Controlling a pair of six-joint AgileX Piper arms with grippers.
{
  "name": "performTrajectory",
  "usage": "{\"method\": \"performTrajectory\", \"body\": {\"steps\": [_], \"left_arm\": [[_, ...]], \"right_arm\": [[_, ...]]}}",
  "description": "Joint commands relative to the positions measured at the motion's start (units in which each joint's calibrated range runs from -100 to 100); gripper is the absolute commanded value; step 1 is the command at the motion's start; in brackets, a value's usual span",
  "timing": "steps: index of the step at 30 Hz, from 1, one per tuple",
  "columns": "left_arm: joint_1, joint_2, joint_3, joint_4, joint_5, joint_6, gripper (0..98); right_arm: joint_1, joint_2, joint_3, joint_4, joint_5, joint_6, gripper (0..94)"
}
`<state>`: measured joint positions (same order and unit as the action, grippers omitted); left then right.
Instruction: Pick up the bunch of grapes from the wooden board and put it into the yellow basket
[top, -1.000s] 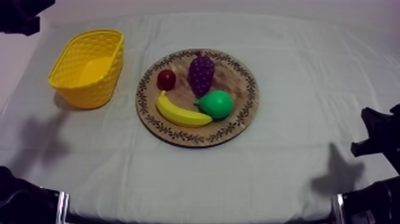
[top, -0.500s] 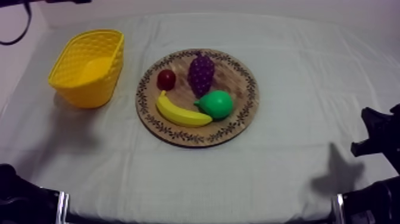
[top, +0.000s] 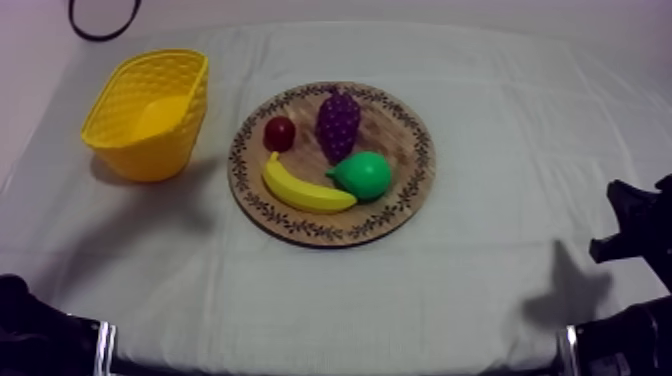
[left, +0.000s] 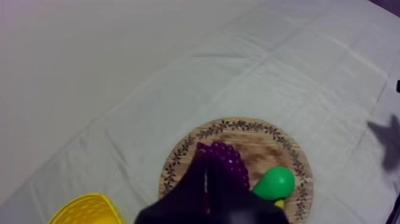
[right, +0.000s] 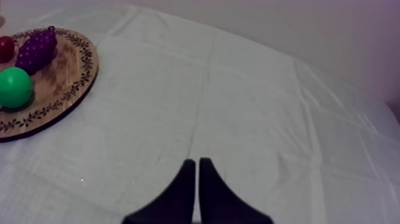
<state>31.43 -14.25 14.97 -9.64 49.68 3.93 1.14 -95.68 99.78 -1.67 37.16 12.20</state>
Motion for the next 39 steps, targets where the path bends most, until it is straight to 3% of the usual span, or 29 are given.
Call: {"method": "performTrajectory", "body": {"steps": [1, 15, 21, 32, 39], "left_arm": [[0.2, 1.7, -3.2, 0.01, 2.0, -0.4, 0.0], [1.6, 15.3, -20.6, 0.41, 13.7, -3.9, 0.0], [1.6, 20.6, -25.2, 1.51, 16.8, -5.2, 0.0], [0.5, 30.2, -28.7, 4.88, 17.9, -7.5, 0.0], [0.3, 33.7, -28.5, 5.38, 17.8, -8.6, 0.0]], "right_arm": [[0.0, 0.0, 0.0, 0.0, 0.0, 0.0, 0.5], [0.0, 0.0, 0.0, 0.0, 0.0, 0.0, 0.5], [0.0, 0.0, 0.0, 0.0, 0.0, 0.0, 0.5], [0.0, 0.0, 0.0, 0.0, 0.0, 0.0, 0.5], [0.0, 0.0, 0.0, 0.0, 0.0, 0.0, 0.5]]}}
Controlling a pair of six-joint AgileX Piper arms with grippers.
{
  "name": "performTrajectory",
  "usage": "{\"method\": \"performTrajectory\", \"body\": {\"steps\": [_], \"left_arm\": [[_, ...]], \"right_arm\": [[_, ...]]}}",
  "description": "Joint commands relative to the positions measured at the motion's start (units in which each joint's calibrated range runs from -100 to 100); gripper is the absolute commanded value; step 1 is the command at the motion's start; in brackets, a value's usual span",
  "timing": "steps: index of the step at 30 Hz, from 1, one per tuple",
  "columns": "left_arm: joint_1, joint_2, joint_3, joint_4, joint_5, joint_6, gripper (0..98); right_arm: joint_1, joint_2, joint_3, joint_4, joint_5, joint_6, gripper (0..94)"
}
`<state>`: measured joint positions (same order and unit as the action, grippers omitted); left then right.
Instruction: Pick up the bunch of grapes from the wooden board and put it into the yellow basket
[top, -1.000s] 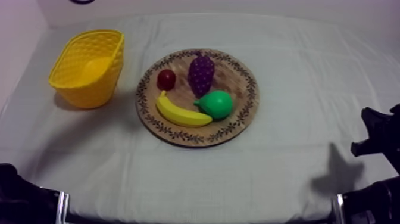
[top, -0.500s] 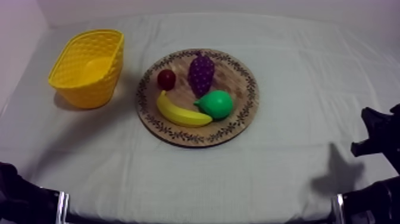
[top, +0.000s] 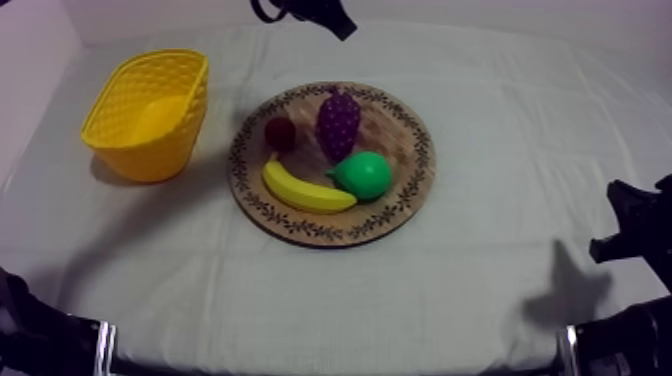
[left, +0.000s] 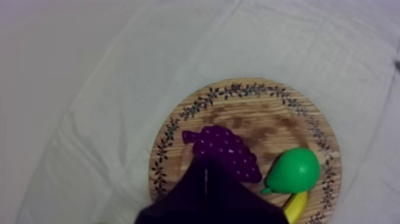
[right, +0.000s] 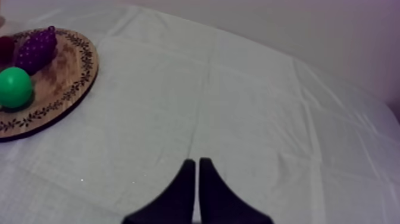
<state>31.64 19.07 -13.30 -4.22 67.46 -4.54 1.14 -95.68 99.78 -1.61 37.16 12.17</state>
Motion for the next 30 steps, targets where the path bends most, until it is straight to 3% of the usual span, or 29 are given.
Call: {"method": "performTrajectory", "body": {"steps": [1, 13, 19, 23, 30], "left_arm": [[0.1, 0.8, -0.4, -0.11, 0.2, -0.3, 0.0], [0.9, 4.1, -2.9, -0.25, 3.8, -1.7, 0.0], [1.1, 4.2, -1.6, -0.19, 3.4, -0.4, 0.0], [1.6, 3.7, -1.2, -0.87, 4.2, 3.5, 0.0], [3.4, 3.9, -3.4, -3.43, 10.6, 16.2, 0.0]], "right_arm": [[0.0, 0.0, 0.0, 0.0, 0.0, 0.0, 0.5], [0.0, 0.0, 0.0, 0.0, 0.0, 0.0, 0.5], [0.0, 0.0, 0.0, 0.0, 0.0, 0.0, 0.5], [0.0, 0.0, 0.0, 0.0, 0.0, 0.0, 0.5], [0.0, 0.0, 0.0, 0.0, 0.0, 0.0, 0.5]]}}
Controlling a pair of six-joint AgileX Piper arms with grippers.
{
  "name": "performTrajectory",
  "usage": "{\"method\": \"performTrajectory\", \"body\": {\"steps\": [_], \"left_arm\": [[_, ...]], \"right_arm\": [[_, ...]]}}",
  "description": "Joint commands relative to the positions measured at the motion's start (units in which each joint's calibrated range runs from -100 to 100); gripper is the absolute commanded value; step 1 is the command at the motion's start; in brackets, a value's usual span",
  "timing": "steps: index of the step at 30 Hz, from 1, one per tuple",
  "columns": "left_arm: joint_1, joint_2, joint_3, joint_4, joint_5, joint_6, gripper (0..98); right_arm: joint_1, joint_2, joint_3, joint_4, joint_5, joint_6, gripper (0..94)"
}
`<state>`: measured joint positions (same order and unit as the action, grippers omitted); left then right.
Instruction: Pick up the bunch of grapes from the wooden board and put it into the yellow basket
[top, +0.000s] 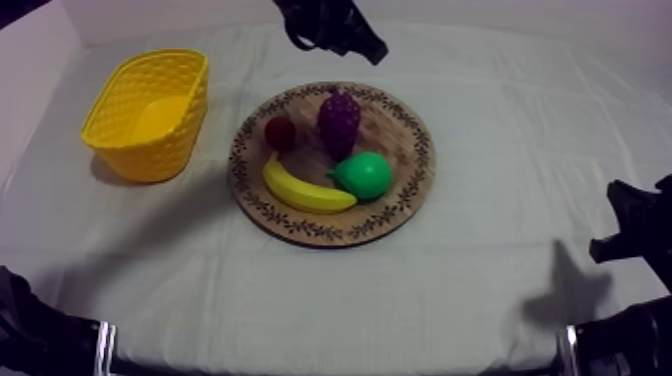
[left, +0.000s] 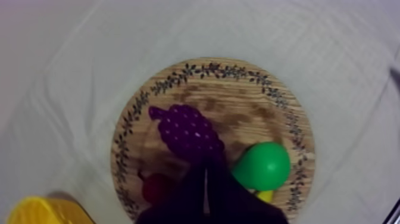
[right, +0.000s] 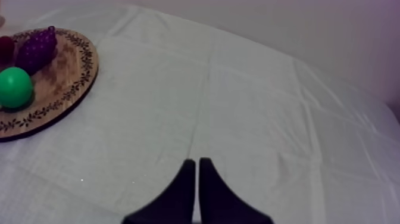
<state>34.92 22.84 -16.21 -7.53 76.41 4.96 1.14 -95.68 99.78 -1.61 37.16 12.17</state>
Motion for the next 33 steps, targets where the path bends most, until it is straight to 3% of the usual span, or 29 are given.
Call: {"method": "performTrajectory", "body": {"steps": [1, 11, 16, 26, 33], "left_arm": [[0.2, 0.3, -1.1, -0.10, 2.7, 7.8, 0.0], [-0.4, 1.7, -1.9, 1.97, 10.9, 17.5, 0.0], [-0.5, 2.4, -3.8, 2.69, 15.4, 20.7, 0.0], [-2.1, 4.5, -8.9, 6.38, 17.6, 20.7, 0.0], [-2.3, 4.9, -8.5, 6.59, 17.5, 20.4, 0.5]], "right_arm": [[0.0, 0.0, 0.0, 0.0, 0.0, 0.0, 0.5], [0.0, 0.0, 0.0, 0.0, 0.0, 0.0, 0.5], [0.0, 0.0, 0.0, 0.0, 0.0, 0.0, 0.5], [0.0, 0.0, 0.0, 0.0, 0.0, 0.0, 0.5], [0.0, 0.0, 0.0, 0.0, 0.0, 0.0, 0.5]]}}
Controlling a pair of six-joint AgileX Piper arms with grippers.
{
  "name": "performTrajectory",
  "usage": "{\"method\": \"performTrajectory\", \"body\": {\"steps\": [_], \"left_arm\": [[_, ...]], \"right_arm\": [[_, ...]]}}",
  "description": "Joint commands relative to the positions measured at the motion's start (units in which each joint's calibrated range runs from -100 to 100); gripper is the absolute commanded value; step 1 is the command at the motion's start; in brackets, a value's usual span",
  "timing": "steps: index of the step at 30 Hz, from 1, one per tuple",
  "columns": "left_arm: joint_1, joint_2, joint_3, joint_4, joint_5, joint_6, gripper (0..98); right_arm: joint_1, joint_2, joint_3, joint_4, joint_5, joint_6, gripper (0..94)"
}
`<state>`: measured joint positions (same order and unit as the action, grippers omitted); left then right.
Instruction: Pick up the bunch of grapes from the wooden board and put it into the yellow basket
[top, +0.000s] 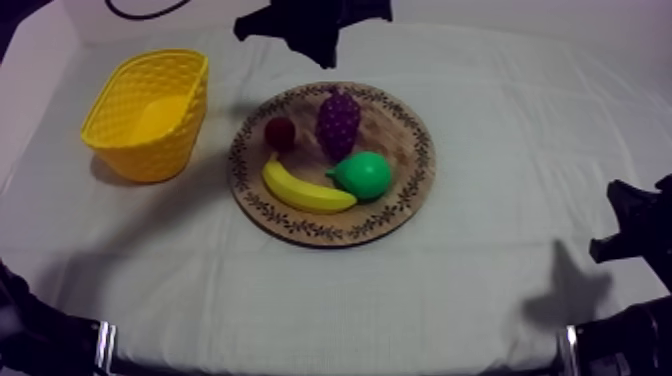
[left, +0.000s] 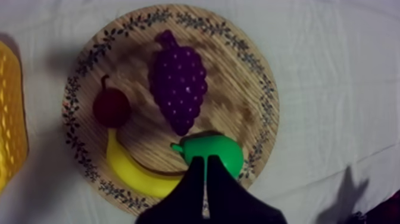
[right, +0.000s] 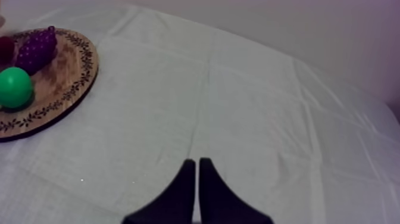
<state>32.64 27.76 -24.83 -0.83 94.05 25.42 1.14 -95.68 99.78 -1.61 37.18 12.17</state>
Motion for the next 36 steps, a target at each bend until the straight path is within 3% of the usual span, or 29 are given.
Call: {"method": "performTrajectory", "body": {"steps": [1, 5, 18, 23, 36], "left_arm": [[0.0, -0.1, 0.4, -0.17, -0.3, 0.0, 0.8], [0.2, -0.3, 1.5, -0.59, -1.1, -0.1, 9.3], [0.3, -1.1, 4.2, -0.52, -6.6, -0.5, 76.5], [0.2, -1.3, 4.7, -0.27, -8.3, -0.7, 82.5], [-1.0, 1.8, 6.9, 1.44, -12.3, -3.1, 82.1]], "right_arm": [[0.0, 0.0, 0.0, 0.0, 0.0, 0.0, 0.5], [0.0, 0.0, 0.0, 0.0, 0.0, 0.0, 0.5], [0.0, 0.0, 0.0, 0.0, 0.0, 0.0, 0.5], [0.0, 0.0, 0.0, 0.0, 0.0, 0.0, 0.5], [0.0, 0.0, 0.0, 0.0, 0.0, 0.0, 0.5]]}}
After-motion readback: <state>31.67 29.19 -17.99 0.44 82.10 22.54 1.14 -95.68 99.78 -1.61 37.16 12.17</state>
